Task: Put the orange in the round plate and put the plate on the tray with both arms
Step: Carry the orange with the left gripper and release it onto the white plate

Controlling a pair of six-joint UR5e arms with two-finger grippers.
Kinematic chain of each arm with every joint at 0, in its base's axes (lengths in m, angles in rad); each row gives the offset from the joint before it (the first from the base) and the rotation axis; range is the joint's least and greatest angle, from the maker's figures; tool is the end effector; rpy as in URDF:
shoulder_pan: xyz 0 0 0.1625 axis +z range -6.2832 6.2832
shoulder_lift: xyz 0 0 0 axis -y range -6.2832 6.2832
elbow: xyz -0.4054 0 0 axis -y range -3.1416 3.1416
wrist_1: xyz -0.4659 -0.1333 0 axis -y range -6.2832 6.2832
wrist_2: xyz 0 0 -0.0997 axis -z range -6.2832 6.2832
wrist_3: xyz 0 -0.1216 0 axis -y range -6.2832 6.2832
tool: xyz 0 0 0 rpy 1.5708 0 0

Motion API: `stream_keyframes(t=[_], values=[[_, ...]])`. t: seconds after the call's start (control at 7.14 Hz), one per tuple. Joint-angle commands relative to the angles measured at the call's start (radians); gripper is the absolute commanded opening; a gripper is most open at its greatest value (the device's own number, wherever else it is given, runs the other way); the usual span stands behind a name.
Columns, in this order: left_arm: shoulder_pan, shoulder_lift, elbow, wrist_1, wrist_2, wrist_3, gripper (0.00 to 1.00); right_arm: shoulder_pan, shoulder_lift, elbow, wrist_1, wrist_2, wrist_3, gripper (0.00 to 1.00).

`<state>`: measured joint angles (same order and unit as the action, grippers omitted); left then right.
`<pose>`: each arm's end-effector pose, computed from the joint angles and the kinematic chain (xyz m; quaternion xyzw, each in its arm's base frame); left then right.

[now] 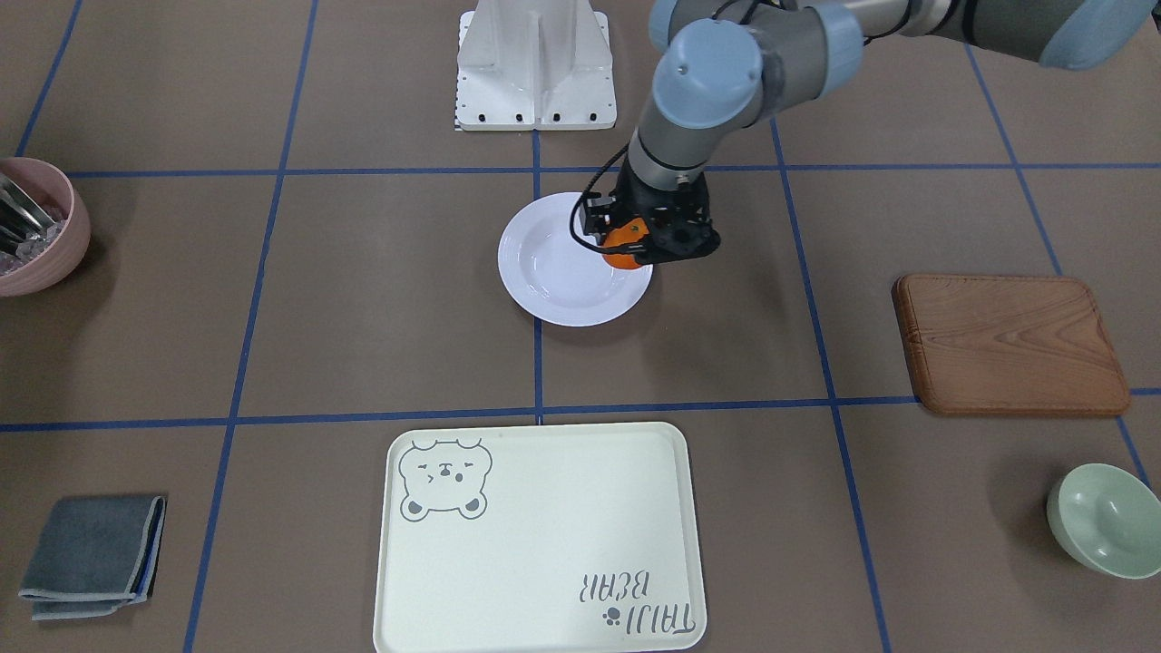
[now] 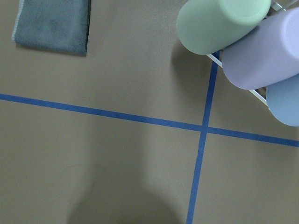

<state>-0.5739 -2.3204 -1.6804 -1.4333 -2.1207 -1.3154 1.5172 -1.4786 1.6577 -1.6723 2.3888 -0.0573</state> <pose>0.5700 -0.4515 0.1184 -0.0956 0.4134 -0.0481 0.9043 0.0123 -0.6031 0.5583 0.0363 -0.3973 -0.0662 0.9146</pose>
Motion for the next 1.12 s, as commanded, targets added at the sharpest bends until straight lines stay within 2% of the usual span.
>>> stream_keyframes(t=[0.0, 0.14, 0.28, 0.42, 0.56, 0.7, 0.84, 0.98], values=[[0.071, -0.031, 0.123, -0.092, 0.056, -0.021, 0.00, -0.002, 0.009, 0.001, -0.003, 0.023, 0.002, 1.00], [0.072, -0.033, 0.149, -0.128, 0.056, -0.051, 0.00, -0.003, 0.006, 0.001, -0.004, 0.024, 0.002, 1.00], [0.072, -0.034, 0.146, -0.134, 0.056, -0.076, 0.23, -0.003, 0.009, 0.001, -0.007, 0.030, 0.002, 1.00], [0.072, -0.030, 0.142, -0.133, 0.080, -0.084, 0.97, -0.003, 0.009, 0.001, -0.007, 0.039, 0.002, 1.00], [0.071, -0.022, 0.116, -0.133, 0.144, -0.081, 0.98, -0.003, 0.009, 0.002, -0.001, 0.067, 0.002, 1.00], [0.063, -0.014, 0.060, -0.121, 0.148, -0.078, 0.98, -0.003, 0.007, 0.023, 0.000, 0.099, 0.011, 1.00], [0.027, 0.031, -0.015, -0.118, 0.143, -0.076, 0.98, -0.032, 0.007, 0.063, 0.000, 0.114, 0.077, 1.00], [-0.031, 0.065, -0.084, -0.067, 0.133, -0.068, 0.98, -0.105, 0.009, 0.126, 0.005, 0.113, 0.228, 1.00]])
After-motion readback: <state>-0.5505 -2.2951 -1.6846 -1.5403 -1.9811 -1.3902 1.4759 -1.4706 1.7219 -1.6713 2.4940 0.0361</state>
